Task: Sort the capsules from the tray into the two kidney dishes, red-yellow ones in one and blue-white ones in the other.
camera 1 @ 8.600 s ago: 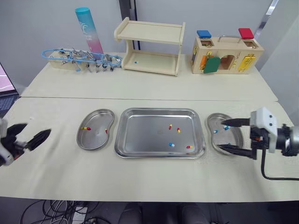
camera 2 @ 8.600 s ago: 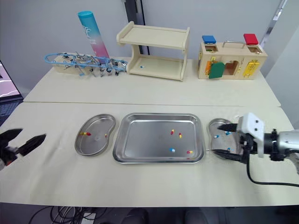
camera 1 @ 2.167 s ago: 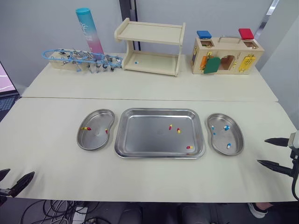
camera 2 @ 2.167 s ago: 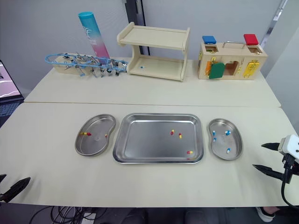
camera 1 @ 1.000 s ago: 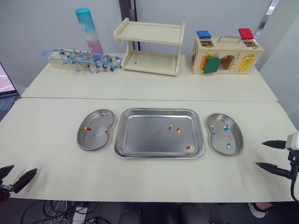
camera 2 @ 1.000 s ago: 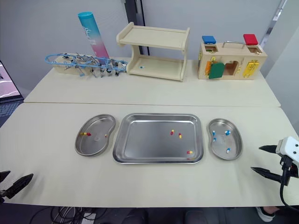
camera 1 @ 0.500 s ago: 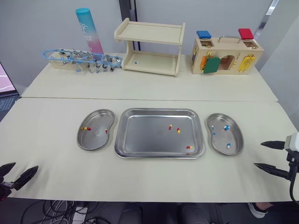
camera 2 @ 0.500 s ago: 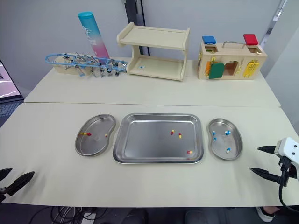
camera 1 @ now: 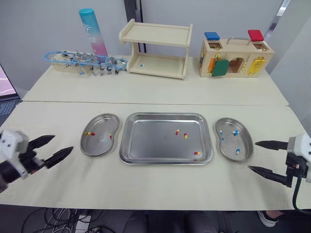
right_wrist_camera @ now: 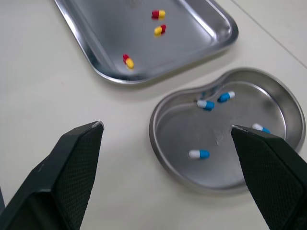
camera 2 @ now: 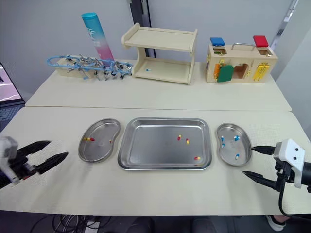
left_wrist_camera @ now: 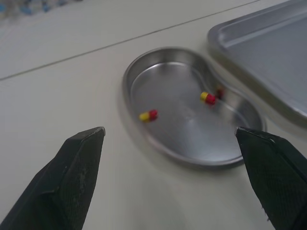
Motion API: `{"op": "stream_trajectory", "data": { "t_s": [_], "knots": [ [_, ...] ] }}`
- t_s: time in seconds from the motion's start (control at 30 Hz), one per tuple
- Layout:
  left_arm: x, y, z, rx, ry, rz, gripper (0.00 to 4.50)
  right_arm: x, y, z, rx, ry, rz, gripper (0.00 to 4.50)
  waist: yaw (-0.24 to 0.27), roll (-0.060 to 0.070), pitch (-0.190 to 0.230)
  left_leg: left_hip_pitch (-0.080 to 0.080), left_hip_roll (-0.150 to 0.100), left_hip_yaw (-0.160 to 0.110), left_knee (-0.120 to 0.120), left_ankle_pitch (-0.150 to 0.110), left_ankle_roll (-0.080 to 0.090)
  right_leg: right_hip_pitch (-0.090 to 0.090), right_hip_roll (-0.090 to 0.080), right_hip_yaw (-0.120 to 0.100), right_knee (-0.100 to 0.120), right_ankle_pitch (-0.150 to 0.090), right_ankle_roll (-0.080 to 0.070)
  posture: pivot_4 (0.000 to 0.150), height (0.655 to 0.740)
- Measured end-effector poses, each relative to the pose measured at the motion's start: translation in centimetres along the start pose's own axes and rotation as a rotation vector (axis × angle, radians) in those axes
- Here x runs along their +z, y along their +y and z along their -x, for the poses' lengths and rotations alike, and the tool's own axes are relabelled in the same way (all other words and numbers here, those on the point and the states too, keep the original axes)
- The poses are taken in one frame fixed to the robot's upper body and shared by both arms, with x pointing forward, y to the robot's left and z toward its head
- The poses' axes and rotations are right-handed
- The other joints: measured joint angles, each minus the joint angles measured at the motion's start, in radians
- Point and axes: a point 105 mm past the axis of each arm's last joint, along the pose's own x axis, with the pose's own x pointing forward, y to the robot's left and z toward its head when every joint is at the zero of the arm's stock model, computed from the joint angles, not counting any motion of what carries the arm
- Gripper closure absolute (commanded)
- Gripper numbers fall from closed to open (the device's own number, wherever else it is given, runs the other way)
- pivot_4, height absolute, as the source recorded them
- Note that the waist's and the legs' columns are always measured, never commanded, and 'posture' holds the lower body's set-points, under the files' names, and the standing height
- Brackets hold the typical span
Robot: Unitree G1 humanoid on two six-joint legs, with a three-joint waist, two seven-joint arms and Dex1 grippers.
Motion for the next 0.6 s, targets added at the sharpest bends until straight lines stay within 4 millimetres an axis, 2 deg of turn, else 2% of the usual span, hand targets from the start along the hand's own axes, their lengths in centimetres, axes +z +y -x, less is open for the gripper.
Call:
{"op": "stream_trajectory", "data": {
  "t_s": [0.1,0.27,0.4,0.43,0.5,0.57,0.6],
  "knots": [
    [2.8,-2.5,-3.2,-0.129,-0.044,-0.049,0.0,1.0,0.7,-0.7,-0.002,-0.038,0.002,0.03,0.004,0.0,0.0,-0.001,0.0,0.0,0.0,0.0,0.0,0.0,0.0,0.0,0.0,0.0,0.0,0.15,0.74],
    [5.8,-7.3,-8.4,-0.32,-0.045,-0.104,0.0,2.1,2.4,-2.1,-0.01,-0.109,-0.027,0.03,0.002,0.0,0.0,-0.001,0.0,-0.001,0.002,0.0,0.0,0.0,0.0,-0.001,0.0,0.0,0.0,0.15,0.74],
    [6.7,-10.1,-10.7,-0.437,-0.071,-0.089,0.0,2.2,3.2,-2.5,-0.023,-0.115,-0.052,0.03,-0.007,0.0,0.0,-0.001,0.0,-0.001,0.002,0.0,0.0,0.0,0.001,0.0,0.0,0.0,0.0,0.15,0.74],
    [6.8,-12.0,-11.8,-0.509,-0.083,-0.078,0.0,2.6,3.9,-3.0,-0.007,-0.135,-0.053,0.03,-0.005,0.0,0.0,-0.001,0.0,-0.001,0.002,0.0,0.0,0.0,0.001,0.0,0.0,0.0,0.0,0.15,0.74],
    [6.7,-12.3,-11.9,-0.522,-0.074,-0.075,0.38,2.8,4.0,-3.0,-0.006,-0.139,-0.051,0.0,-0.01,0.0,0.0,-0.001,0.0,-0.001,0.003,0.0,0.0,0.0,0.001,0.0,0.0,0.0,0.0,0.15,0.74],
    [7.2,-13.2,-13.5,-0.55,-0.092,-0.093,0.84,2.7,4.1,-3.1,-0.016,-0.136,-0.061,0.0,0.0,0.001,-0.001,-0.001,0.0,-0.001,0.005,0.0,0.0,0.001,0.001,-0.001,0.001,0.0,0.001,0.15,0.74],
    [7.1,-14.3,-14.4,-0.584,-0.093,-0.095,0.84,2.9,4.2,-3.2,-0.011,-0.141,-0.057,0.0,0.008,0.001,-0.001,-0.001,-0.001,-0.002,0.007,0.0,0.0,0.002,0.001,-0.001,0.0,0.001,0.001,0.15,0.74]
  ]
}}
